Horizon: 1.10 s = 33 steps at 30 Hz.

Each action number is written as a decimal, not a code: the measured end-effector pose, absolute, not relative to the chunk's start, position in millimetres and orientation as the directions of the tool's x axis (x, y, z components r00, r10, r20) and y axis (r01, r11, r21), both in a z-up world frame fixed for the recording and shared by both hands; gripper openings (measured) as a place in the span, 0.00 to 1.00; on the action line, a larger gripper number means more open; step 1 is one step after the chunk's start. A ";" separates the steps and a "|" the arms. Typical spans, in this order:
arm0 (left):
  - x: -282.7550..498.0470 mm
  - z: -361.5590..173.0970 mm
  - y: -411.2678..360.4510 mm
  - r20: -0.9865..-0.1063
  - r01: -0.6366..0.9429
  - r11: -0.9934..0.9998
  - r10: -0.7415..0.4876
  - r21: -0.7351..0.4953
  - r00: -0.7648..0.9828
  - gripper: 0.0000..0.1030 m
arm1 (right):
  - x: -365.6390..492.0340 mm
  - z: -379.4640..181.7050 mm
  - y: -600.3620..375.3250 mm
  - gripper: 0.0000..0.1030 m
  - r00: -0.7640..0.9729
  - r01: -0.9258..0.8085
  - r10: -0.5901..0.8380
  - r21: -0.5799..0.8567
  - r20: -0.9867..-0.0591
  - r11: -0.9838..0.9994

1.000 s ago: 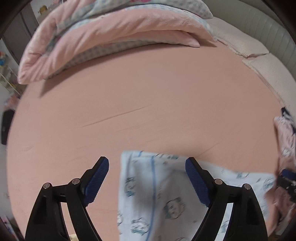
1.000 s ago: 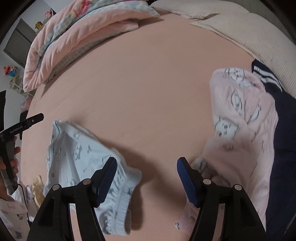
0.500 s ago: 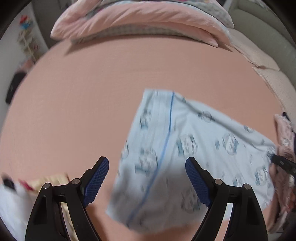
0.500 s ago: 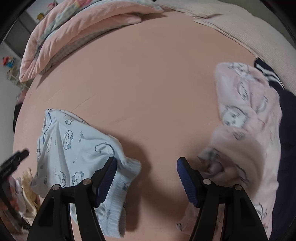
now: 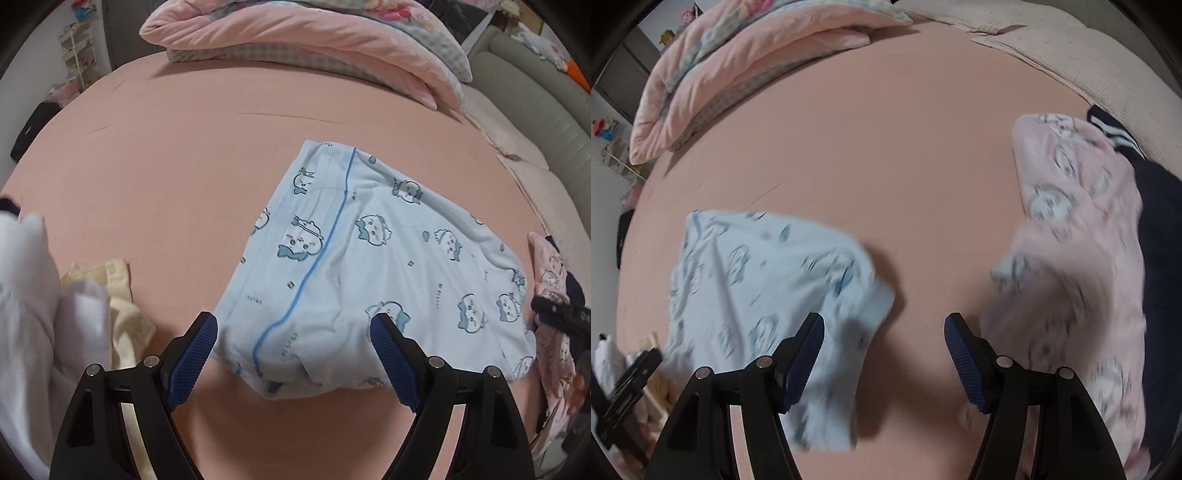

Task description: Fold clothes

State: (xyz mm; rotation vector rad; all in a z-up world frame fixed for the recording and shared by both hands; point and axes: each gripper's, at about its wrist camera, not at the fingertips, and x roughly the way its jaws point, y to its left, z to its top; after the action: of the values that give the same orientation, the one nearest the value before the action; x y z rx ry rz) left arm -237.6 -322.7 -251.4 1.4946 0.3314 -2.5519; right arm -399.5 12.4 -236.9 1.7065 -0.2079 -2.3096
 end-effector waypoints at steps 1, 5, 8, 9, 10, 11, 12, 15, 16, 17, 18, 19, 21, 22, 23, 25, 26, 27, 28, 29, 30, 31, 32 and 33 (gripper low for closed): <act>-234.4 -251.9 -321.1 -0.869 0.256 -0.960 -0.032 -0.110 -0.493 0.82 | -393.3 -234.1 15.7 0.65 -0.275 0.116 -0.309 0.287 -0.911 -0.951; -222.3 -258.2 -315.5 -0.861 0.268 -0.953 -0.014 -0.142 -0.508 0.82 | -369.8 -226.9 26.6 0.68 -0.271 0.086 -0.371 0.362 -0.888 -0.928; -212.9 -267.2 -318.9 -0.868 0.307 -0.926 0.044 -0.221 -0.494 0.82 | -358.9 -232.8 33.6 0.69 -0.256 0.041 -0.430 0.435 -0.866 -0.900; -209.3 -270.2 -321.0 -0.869 0.325 -0.912 0.063 -0.250 -0.491 0.82 | -355.3 -234.8 36.0 0.69 -0.251 0.026 -0.449 0.458 -0.857 -0.889; -204.4 -272.5 -323.1 -0.865 0.343 -0.896 0.083 -0.282 -0.494 0.82 | -351.6 -236.7 38.3 0.69 -0.246 0.011 -0.469 0.481 -0.848 -0.877; -200.3 -274.7 -324.7 -0.862 0.357 -0.882 0.099 -0.307 -0.497 0.82 | -347.9 -238.9 40.4 0.69 -0.242 -0.004 -0.488 0.504 -0.839 -0.864; -196.8 -276.7 -326.0 -0.860 0.368 -0.872 0.109 -0.324 -0.499 0.82 | -342.3 -245.3 35.2 0.70 -0.229 -0.023 -0.517 0.535 -0.825 -0.844; -189.7 -282.4 -329.0 -0.854 0.394 -0.846 0.126 -0.358 -0.505 0.82 | -332.3 -259.5 29.8 0.70 -0.196 -0.088 -0.595 0.618 -0.779 -0.781; -188.4 -284.4 -329.9 -0.851 0.400 -0.839 0.132 -0.368 -0.508 0.82 | -331.4 -264.8 30.0 0.70 -0.184 -0.111 -0.621 0.644 -0.762 -0.757; -187.2 -286.2 -330.9 -0.849 0.405 -0.832 0.138 -0.379 -0.511 0.82 | -329.8 -270.2 29.8 0.70 -0.175 -0.134 -0.644 0.666 -0.745 -0.734; -186.1 -287.7 -332.2 -0.844 0.410 -0.822 0.147 -0.395 -0.516 0.82 | -328.0 -275.5 29.6 0.70 -0.167 -0.156 -0.666 0.687 -0.727 -0.710; -185.0 -288.7 -333.6 -0.837 0.415 -0.812 0.156 -0.411 -0.524 0.82 | -323.5 -278.5 30.8 0.70 -0.158 -0.172 -0.680 0.698 -0.716 -0.695; -185.5 -291.7 -334.3 -0.833 0.418 -0.803 0.165 -0.424 -0.527 0.82 | -321.3 -287.9 28.6 0.70 -0.154 -0.199 -0.694 0.710 -0.703 -0.675; -185.9 -293.2 -334.5 -0.832 0.420 -0.800 0.169 -0.429 -0.529 0.82 | -318.9 -291.1 29.8 0.70 -0.148 -0.210 -0.697 0.711 -0.702 -0.671; -187.0 -294.8 -334.0 -0.832 0.419 -0.799 0.172 -0.431 -0.528 0.82 | -317.5 -293.8 30.4 0.70 -0.144 -0.217 -0.700 0.712 -0.700 -0.668; -189.2 -296.3 -332.7 -0.830 0.417 -0.799 0.174 -0.434 -0.530 0.82 | -316.7 -298.8 25.8 0.70 -0.139 -0.223 -0.717 0.727 -0.683 -0.649; -190.4 -296.5 -332.2 -0.827 0.415 -0.798 0.175 -0.437 -0.534 0.82 | -318.3 -301.0 20.9 0.70 -0.144 -0.224 -0.726 0.737 -0.672 -0.638; -191.5 -296.7 -331.9 -0.825 0.414 -0.797 0.176 -0.440 -0.538 0.82 | -318.3 -301.6 21.3 0.70 -0.149 -0.223 -0.732 0.743 -0.665 -0.630; -192.6 -297.0 -331.8 -0.821 0.413 -0.795 0.178 -0.445 -0.542 0.82 | -320.1 -303.0 19.7 0.71 -0.154 -0.220 -0.733 0.747 -0.662 -0.628; -194.4 -297.6 -332.0 -0.819 0.412 -0.792 0.183 -0.451 -0.544 0.82 | -323.1 -304.0 16.5 0.71 -0.161 -0.218 -0.735 0.750 -0.659 -0.624; -196.3 -298.3 -332.2 -0.817 0.412 -0.789 0.187 -0.455 -0.545 0.82 | -324.3 -305.7 14.7 0.71 -0.167 -0.219 -0.738 0.754 -0.654 -0.619; -198.7 -299.1 -332.5 -0.819 0.413 -0.790 0.185 -0.453 -0.544 0.82 | -326.8 -308.2 9.8 0.71 -0.170 -0.223 -0.741 0.758 -0.650 -0.614; -201.0 -299.9 -332.9 -0.820 0.415 -0.790 0.184 -0.452 -0.542 0.82 | -326.4 -309.4 10.5 0.72 -0.172 -0.224 -0.740 0.757 -0.650 -0.614; -203.4 -300.7 -333.3 -0.821 0.416 -0.790 0.183 -0.450 -0.541 0.82 | -326.1 -310.5 11.2 0.72 -0.175 -0.225 -0.739 0.757 -0.651 -0.614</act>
State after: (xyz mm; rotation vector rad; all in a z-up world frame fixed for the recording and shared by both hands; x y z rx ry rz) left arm -203.4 -333.3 -300.7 1.4243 0.9501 -2.4618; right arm -326.1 11.2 -310.5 1.7149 -1.1036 -1.8430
